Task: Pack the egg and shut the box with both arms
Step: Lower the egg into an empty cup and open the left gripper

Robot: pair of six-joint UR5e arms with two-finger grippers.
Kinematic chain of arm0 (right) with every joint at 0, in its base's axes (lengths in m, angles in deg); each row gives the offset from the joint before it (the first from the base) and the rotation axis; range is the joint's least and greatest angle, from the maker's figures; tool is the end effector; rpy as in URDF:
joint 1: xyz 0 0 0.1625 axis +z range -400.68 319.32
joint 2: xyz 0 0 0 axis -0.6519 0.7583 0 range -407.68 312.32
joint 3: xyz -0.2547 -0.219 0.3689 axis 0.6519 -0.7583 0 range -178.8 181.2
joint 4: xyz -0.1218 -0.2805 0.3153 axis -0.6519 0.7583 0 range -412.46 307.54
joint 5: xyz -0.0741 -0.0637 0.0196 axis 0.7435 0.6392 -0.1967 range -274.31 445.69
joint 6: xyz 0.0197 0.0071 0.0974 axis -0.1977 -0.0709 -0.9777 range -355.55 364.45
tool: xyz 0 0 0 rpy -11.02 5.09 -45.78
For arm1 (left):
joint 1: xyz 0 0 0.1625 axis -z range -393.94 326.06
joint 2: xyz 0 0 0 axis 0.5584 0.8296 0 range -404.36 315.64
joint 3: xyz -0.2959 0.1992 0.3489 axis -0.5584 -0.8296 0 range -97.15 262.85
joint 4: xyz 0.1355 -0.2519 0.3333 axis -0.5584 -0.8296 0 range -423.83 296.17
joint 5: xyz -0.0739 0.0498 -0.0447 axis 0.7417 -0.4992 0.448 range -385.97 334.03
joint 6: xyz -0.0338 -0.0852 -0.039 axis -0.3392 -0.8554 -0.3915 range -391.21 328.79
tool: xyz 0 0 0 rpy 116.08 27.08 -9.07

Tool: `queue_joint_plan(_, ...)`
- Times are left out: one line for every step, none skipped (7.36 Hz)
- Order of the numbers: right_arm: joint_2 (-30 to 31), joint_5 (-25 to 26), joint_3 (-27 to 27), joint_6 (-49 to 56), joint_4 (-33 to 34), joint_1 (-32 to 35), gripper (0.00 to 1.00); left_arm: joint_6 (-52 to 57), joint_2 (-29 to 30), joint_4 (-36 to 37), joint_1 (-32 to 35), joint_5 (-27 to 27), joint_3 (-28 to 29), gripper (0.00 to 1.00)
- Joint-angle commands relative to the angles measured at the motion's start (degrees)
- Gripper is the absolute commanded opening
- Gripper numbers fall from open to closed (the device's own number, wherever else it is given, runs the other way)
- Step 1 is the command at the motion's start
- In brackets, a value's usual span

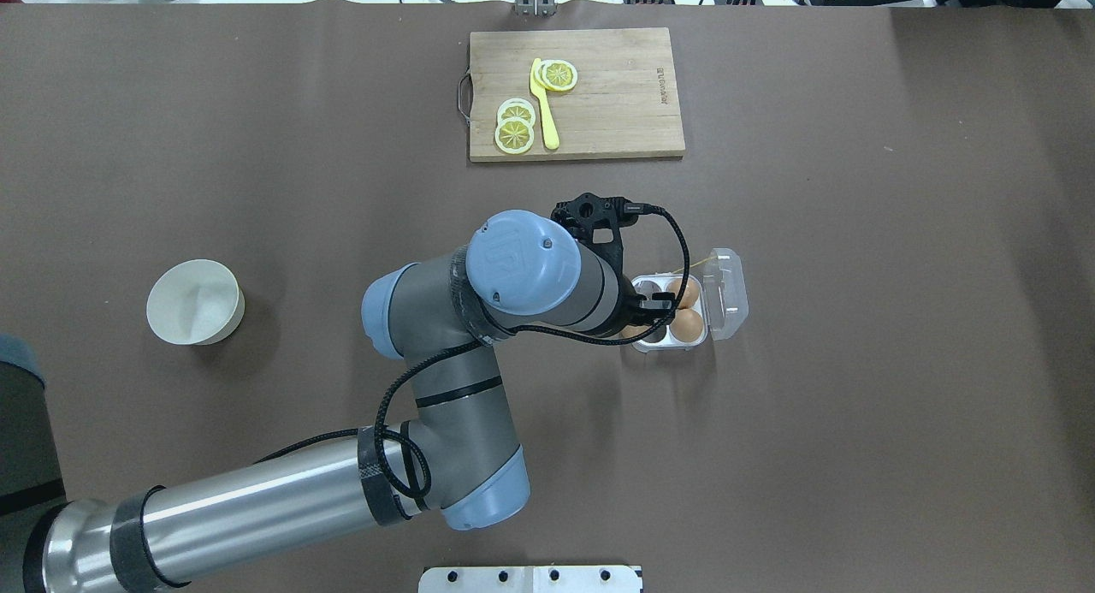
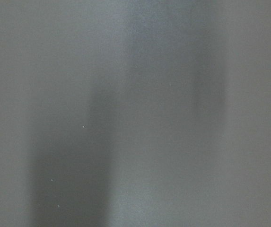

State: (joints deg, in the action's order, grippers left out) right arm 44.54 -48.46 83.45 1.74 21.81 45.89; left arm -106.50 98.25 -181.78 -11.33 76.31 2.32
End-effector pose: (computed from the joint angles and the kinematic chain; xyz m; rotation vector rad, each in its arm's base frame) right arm 0.0340 -0.5021 0.7946 0.0541 -0.7740 -0.0505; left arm 0.7197 -0.4212 0.1165 0.2189 1.2292 0.0135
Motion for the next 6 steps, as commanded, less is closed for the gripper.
queue_joint_plan(-0.11,0.12,0.02,-0.10,0.00,0.00,1.00,-0.03,1.96,-1.13,-1.17,-2.25,2.74,0.42)
queue_joint_plan(-0.11,0.12,-0.07,-0.01,0.00,0.00,1.00,-0.03,3.10,-1.13,-1.34,-2.44,3.79,0.42)
queue_joint_plan(-0.03,0.12,0.02,-0.01,0.00,0.00,1.00,-0.03,4.33,-1.22,-1.35,-2.44,5.02,0.42)
queue_joint_plan(-0.03,0.12,0.02,-0.01,0.00,0.00,1.00,-0.03,4.61,-1.31,-1.35,-2.61,5.03,0.42)
queue_joint_plan(0.06,0.12,0.02,-0.01,0.00,0.00,1.00,0.06,4.70,-2.00,-1.17,-2.61,5.03,0.42)
queue_joint_plan(0.15,0.12,0.02,-0.01,0.00,0.00,1.00,0.23,4.70,-2.01,-0.91,-3.74,5.12,0.42)
